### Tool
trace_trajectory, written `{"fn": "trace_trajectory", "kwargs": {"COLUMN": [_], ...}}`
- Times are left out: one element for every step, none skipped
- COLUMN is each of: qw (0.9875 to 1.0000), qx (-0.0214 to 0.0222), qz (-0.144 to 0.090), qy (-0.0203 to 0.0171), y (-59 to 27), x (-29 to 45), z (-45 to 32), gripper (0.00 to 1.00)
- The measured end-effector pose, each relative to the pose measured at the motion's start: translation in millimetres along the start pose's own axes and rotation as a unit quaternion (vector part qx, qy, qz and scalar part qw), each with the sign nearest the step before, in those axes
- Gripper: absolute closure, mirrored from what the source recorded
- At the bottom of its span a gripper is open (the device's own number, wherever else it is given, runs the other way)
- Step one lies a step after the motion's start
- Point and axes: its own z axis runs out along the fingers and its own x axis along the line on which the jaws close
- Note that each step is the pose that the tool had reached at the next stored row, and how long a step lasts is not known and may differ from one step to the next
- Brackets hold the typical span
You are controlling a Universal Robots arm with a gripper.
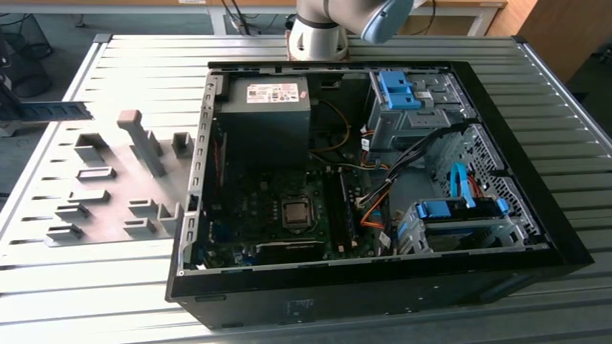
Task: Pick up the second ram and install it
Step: 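Pick up the second ram and move it above second insertion slot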
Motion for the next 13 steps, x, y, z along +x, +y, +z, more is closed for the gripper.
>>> {"fn": "trace_trajectory", "kwargs": {"qw": [1.0000, 1.0000, 1.0000, 1.0000, 1.0000, 1.0000, 1.0000, 1.0000, 1.0000, 1.0000, 1.0000, 1.0000, 1.0000], "qx": [0.0000, 0.0000, 0.0000, 0.0001, 0.0001, 0.0001, 0.0000, 0.0000, 0.0000, 0.0000, -0.0001, 0.0000, 0.0000], "qz": [0.000, 0.000, 0.000, 0.000, 0.000, 0.000, 0.000, 0.000, 0.000, 0.000, 0.000, 0.000, 0.000], "qy": [0.0000, 0.0000, 0.0000, 0.0000, 0.0000, -0.0001, 0.0000, 0.0000, 0.0000, 0.0000, 0.0000, 0.0000, 0.0000], "y": [0.0, 0.0, 0.0, 0.1, 0.1, 0.1, 0.1, 0.1, 0.0, -0.1, -0.4, -0.6, -0.9], "x": [0.0, -0.1, -0.1, -0.1, -0.1, -0.1, -0.1, -0.2, -0.2, -0.2, -0.2, -0.2, -0.1], "z": [-0.8, -1.6, -2.4, -3.2, -3.7, -3.8, -3.9, -4.0, -4.1, -4.1, -4.1, -4.1, -4.1], "gripper": [0.86, 0.86, 0.86, 0.86, 0.86, 0.86, 0.86, 0.86, 0.86, 0.86, 0.86, 0.86, 0.86]}}
